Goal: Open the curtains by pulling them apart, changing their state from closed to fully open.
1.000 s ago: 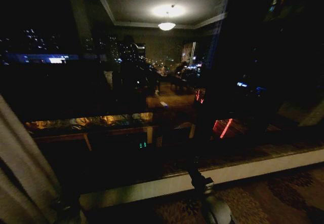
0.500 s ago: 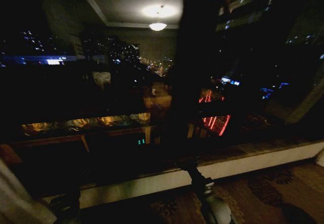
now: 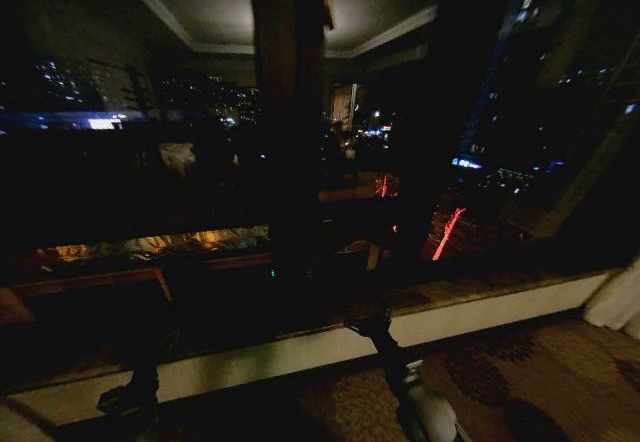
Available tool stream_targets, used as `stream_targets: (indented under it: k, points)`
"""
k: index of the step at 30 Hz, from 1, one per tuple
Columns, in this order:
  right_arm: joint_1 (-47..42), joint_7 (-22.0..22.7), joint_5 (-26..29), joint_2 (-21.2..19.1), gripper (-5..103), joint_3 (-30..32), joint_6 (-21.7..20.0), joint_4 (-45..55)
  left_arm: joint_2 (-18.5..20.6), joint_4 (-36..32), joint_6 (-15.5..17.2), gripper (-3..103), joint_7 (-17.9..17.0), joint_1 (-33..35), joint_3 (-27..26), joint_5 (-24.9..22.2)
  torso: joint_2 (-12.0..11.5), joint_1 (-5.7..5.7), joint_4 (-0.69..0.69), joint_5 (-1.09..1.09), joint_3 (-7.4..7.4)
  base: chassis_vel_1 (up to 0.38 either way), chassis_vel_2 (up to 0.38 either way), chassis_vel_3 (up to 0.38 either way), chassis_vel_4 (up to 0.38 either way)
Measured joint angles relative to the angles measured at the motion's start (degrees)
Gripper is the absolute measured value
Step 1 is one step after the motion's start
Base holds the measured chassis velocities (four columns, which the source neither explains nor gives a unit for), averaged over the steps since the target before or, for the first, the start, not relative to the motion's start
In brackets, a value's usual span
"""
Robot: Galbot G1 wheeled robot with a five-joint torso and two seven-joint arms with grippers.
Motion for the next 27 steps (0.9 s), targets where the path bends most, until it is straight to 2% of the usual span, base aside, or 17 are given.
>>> stream_targets:
  k: [27]
  points:
    - [0.0, 0.0, 0.0, 0.0, 100, 0.0, 0.0, 0.0, 0.0, 0.0, 0.0, 100, 0.0, 0.0, 0.0, 0.0, 0.0, 0.01, -0.01, 0.00, 0.00, -0.351, -0.348, 0.349, 0.357]
